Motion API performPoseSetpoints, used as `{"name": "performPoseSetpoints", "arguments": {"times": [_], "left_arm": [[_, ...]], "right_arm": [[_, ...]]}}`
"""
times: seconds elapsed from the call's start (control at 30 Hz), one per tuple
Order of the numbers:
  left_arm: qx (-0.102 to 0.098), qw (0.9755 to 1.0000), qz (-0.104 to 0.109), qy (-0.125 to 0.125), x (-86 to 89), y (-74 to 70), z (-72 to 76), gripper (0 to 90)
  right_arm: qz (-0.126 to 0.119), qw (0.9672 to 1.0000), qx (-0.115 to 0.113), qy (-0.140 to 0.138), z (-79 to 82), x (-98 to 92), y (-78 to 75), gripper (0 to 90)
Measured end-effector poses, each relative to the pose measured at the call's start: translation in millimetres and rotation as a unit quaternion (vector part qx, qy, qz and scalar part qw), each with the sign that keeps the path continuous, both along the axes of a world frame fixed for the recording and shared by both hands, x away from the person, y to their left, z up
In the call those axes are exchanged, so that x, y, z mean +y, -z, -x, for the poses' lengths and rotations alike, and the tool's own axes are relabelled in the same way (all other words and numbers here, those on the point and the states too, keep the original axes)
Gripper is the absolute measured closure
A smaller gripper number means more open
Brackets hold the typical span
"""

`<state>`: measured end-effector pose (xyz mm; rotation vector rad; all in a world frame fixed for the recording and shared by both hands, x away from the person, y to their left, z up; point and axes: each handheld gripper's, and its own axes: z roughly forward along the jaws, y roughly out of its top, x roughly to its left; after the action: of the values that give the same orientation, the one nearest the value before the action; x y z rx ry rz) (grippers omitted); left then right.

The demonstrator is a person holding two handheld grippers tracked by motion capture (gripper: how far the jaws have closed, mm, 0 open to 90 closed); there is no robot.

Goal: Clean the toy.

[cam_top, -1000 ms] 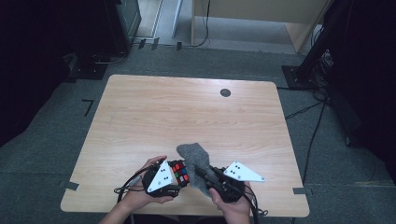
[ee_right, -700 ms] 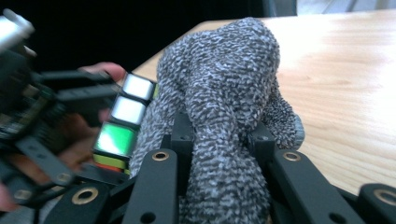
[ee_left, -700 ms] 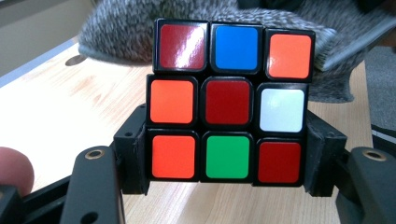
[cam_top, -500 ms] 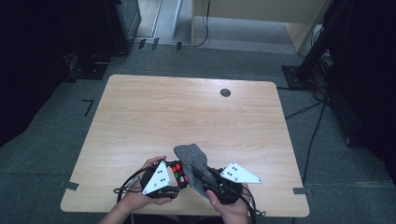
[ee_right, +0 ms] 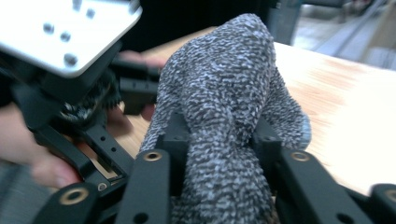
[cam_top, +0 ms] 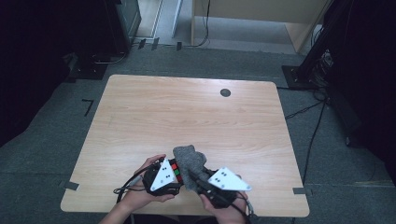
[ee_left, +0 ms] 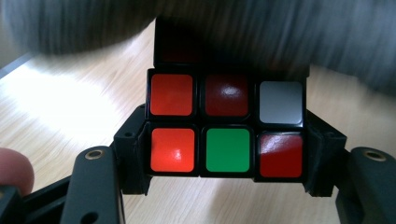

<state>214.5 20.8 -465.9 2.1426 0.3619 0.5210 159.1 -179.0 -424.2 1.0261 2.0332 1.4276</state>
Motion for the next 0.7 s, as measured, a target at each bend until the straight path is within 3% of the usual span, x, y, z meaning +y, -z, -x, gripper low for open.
{"name": "performPoseSetpoints", "arguments": {"times": [0.1,0.17,0.2,0.3,0.37,0.57,0.7], "left_arm": [[-0.012,0.9993,-0.033,-0.015,-10.9,1.9,5.8,34.2],[-0.021,0.9987,-0.043,-0.018,-15.6,2.2,9.3,34.2],[-0.03,0.9984,-0.044,-0.02,-17.3,2.4,11.6,34.2],[-0.041,0.9982,-0.038,-0.022,-16.5,1.3,12.8,34.2],[-0.046,0.9982,-0.031,-0.024,-14.9,-0.3,12.4,34.2],[-0.042,0.9989,0.007,-0.021,-3.9,-5.6,9.1,34.1],[-0.035,0.9987,0.036,-0.012,4.7,-7.6,5.7,34.1]], "right_arm": [[0.06,0.9975,-0.02,0.032,3.7,16.6,10.2,52.4],[0.084,0.9945,-0.024,0.059,2.8,23.3,16.3,36.3],[0.082,0.9942,-0.015,0.069,0.7,23.8,18.1,32.2],[0.039,0.9961,0.024,0.075,-5.5,16.7,19.3,25.8],[0.017,0.9968,0.033,0.071,-7.3,11.5,18.9,28.7],[-0.023,0.9972,-0.001,0.071,-2.3,-3.6,9.1,58.2],[-0.049,0.9962,0.002,0.072,-4.4,-17.4,4.2,68.5]]}}
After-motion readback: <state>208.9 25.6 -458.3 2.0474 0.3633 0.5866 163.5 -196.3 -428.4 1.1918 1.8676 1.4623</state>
